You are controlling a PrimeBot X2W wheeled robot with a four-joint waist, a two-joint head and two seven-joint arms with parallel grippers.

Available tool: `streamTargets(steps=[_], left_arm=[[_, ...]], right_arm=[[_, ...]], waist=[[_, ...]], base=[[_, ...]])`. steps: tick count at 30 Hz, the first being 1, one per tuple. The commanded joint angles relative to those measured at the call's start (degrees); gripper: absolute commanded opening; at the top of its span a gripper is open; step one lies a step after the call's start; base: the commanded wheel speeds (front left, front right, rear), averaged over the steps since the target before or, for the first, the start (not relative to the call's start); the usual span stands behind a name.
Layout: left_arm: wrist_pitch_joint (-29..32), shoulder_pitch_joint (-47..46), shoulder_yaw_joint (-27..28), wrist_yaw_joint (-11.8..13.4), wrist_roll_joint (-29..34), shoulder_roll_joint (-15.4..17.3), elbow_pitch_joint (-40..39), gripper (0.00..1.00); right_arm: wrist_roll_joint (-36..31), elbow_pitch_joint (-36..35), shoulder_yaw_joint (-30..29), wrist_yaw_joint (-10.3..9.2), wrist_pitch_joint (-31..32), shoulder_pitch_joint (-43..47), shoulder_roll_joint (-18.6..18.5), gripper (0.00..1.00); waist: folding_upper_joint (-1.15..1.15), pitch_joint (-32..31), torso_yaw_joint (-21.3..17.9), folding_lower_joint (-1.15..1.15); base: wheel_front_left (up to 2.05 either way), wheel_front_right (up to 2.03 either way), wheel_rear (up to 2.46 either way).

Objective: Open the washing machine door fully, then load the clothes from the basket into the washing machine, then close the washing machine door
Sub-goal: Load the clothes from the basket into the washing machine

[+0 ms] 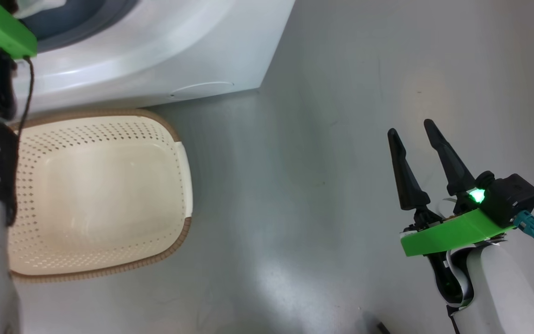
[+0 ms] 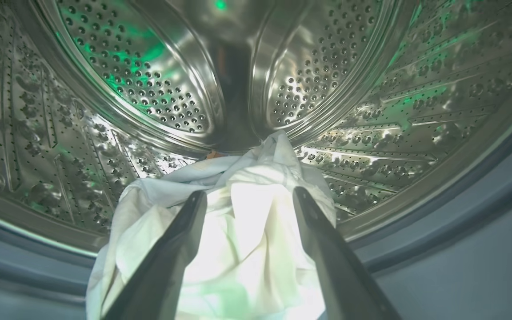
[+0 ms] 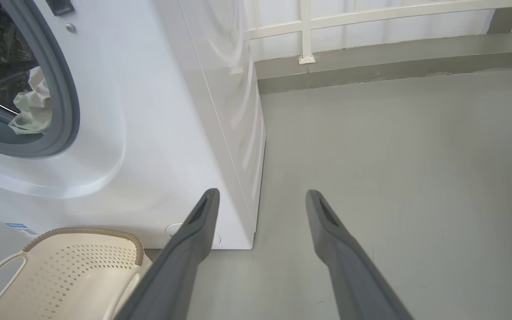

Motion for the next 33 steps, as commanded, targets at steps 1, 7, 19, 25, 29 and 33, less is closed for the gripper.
streamTargets(steps=[1,7,19,25,29,33], left_arm=[[-0.30,1.32,1.12,-0.22,-0.22,2.26,-2.38,1.00],[-0.30,8.47,3.31,-0.35,2.02,1.48,-10.63,1.00],[-0.30,25.75,8.61,-0.40,4.81,-2.16,-22.64,1.00],[-0.30,33.44,9.60,-0.40,6.03,-3.34,-26.35,1.00],[-0.30,38.48,9.66,-0.40,6.21,-3.60,-28.46,1.00],[-0.30,42.06,9.97,-0.40,6.16,-3.70,-29.86,1.00]], right_arm=[[0.10,-1.26,1.00,0.09,-0.27,0.42,-0.27,1.00],[-0.05,-1.17,0.60,0.09,-0.27,1.07,-1.07,1.00],[-0.19,-0.40,-0.21,0.09,-0.27,3.92,-3.22,1.00],[-0.10,0.08,-0.63,0.09,-0.27,5.69,-4.40,1.00],[0.04,0.47,-0.82,0.09,-0.27,7.15,-5.05,1.00],[0.23,0.74,-0.98,0.09,-0.27,8.27,-5.50,1.00]], waist=[[0.00,-0.38,0.36,0.00],[0.00,-1.84,1.29,0.00],[0.00,-6.89,3.79,0.00],[0.00,-9.99,5.07,0.00],[0.00,-12.25,5.72,0.00],[0.00,-13.85,6.20,0.00]], base=[[0.00,0.00,0.00],[0.00,0.00,0.00],[0.00,0.00,0.00],[0.00,0.00,0.00],[0.00,0.00,0.00],[0.00,0.00,0.00]])
